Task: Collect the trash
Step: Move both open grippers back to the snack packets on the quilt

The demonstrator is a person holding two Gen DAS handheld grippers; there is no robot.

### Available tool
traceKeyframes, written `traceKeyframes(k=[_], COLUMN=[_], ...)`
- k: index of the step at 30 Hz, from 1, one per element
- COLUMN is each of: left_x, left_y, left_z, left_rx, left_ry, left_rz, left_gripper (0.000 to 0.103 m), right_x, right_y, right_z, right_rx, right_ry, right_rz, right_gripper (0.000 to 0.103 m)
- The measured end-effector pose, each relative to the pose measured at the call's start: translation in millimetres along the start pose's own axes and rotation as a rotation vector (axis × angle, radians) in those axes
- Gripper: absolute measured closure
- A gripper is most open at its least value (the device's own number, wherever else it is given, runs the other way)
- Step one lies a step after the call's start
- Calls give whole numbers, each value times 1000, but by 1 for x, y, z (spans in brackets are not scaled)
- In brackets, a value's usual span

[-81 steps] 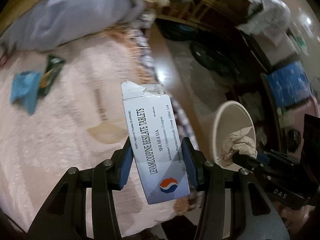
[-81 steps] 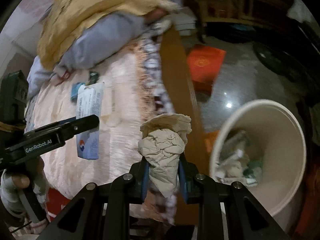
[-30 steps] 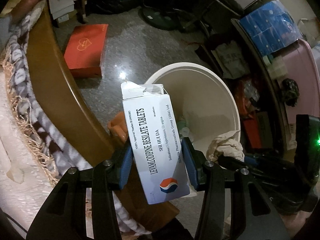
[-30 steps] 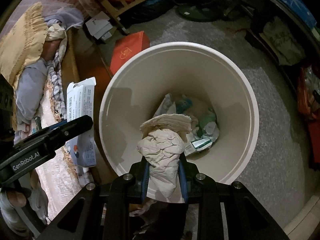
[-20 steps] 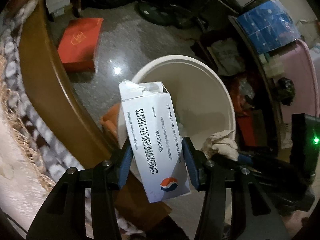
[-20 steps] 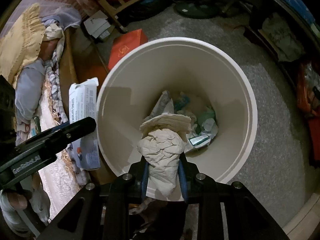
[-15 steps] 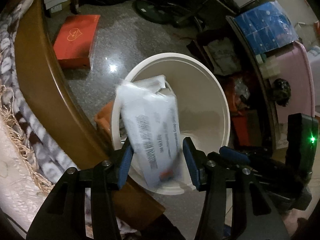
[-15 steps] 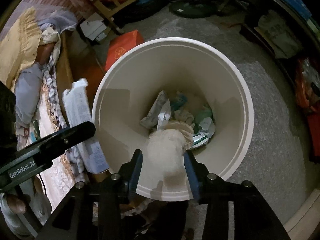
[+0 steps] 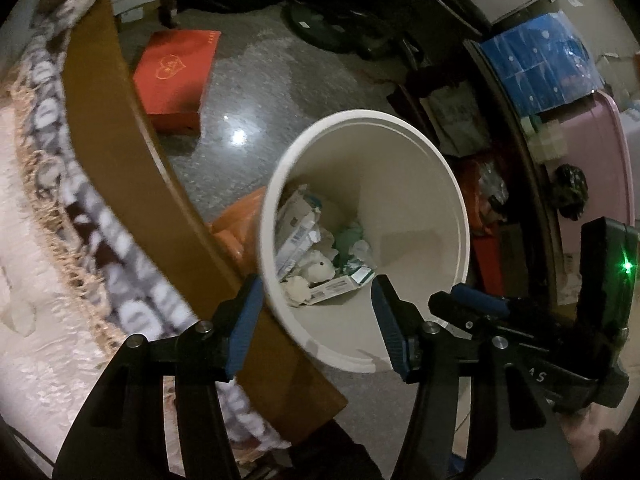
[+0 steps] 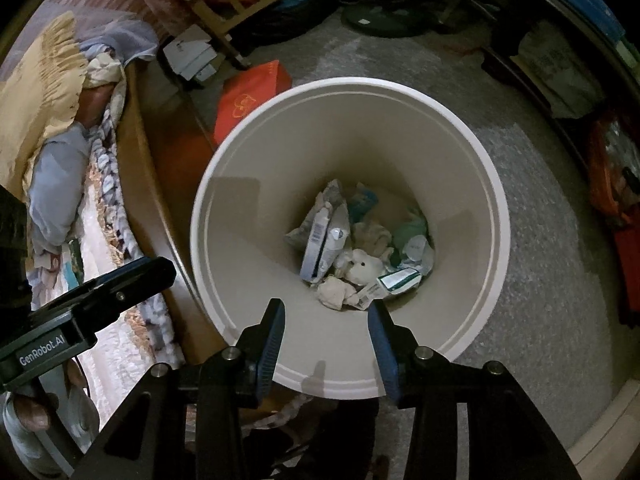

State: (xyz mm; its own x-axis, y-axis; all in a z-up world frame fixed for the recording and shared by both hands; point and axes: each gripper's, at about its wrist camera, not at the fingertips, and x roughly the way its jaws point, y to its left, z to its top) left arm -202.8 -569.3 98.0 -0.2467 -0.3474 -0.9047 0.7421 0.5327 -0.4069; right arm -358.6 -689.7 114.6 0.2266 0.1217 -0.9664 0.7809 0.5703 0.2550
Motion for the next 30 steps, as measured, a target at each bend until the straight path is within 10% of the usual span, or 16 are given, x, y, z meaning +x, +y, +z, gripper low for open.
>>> traceKeyframes(k=[15, 30], left_x=[-53, -135], left_y=[94, 268], left_z=[-31, -92], left_rx=[-173, -519], left_ry=[-101, -238], left_rz=[152, 290], left_gripper=[48, 48], right_x=[10, 55], right_y=[100, 255], right_z=[2, -17], right_rx=[-236, -541], right_ry=[1, 77], right_rz=[36, 128], right_gripper=[61, 56])
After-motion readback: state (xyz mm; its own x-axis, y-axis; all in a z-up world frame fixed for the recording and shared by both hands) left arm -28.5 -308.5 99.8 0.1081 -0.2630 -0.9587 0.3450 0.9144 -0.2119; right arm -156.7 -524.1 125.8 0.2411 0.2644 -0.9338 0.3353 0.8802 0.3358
